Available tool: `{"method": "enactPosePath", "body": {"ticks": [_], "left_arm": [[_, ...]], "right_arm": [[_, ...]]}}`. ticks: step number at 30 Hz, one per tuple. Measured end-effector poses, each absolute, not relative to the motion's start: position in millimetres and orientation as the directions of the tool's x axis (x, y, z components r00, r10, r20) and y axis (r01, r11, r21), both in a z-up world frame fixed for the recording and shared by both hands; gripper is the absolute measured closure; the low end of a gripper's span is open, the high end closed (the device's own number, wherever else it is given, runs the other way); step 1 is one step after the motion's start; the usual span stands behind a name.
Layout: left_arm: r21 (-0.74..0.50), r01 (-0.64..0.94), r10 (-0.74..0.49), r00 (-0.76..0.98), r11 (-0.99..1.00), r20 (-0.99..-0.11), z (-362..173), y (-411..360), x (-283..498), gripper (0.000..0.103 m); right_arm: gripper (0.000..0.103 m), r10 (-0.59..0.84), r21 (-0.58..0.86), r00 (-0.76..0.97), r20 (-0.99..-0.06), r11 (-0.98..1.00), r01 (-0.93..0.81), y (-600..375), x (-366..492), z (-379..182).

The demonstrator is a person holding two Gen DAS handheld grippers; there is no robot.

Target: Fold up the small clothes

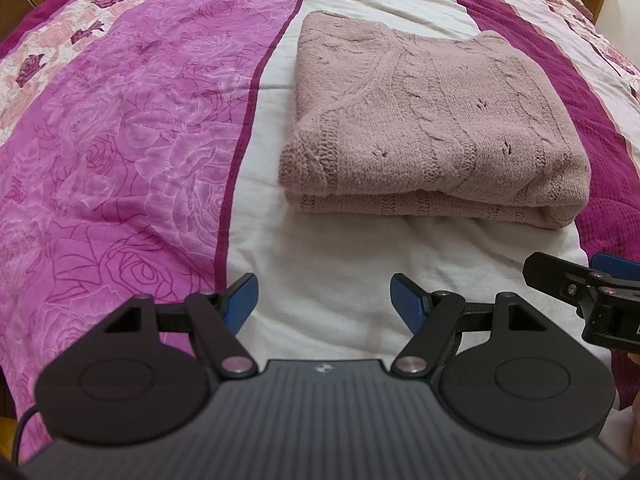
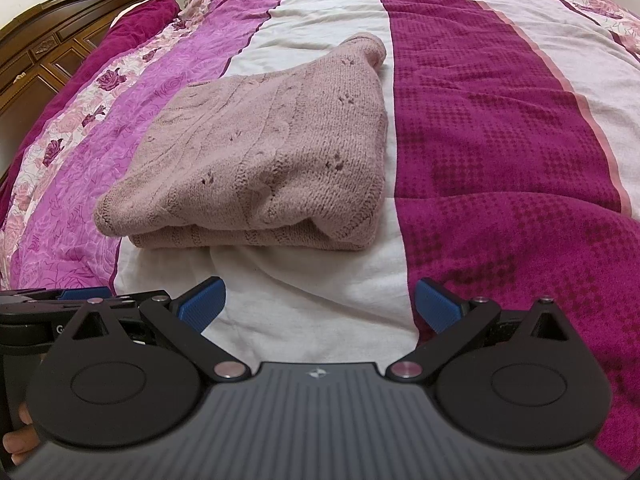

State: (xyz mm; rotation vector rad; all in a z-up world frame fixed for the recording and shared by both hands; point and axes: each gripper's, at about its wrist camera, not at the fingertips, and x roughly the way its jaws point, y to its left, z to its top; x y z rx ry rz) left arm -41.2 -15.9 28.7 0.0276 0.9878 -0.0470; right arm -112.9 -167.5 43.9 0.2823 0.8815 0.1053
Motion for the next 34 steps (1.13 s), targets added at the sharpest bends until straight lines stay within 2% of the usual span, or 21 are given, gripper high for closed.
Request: {"method": "enactPosePath", "body": {"ticks": [34], "left_arm": [[-0.009, 0.047, -0.033, 0.536, 0.999, -0.843, 26.1, -12.4, -39.9, 0.029]], "right_arm": [[0.0, 0.207, 0.293, 0.629, -0.749, 0.956, 0.034, -168.5, -114.8, 41.0]]}}
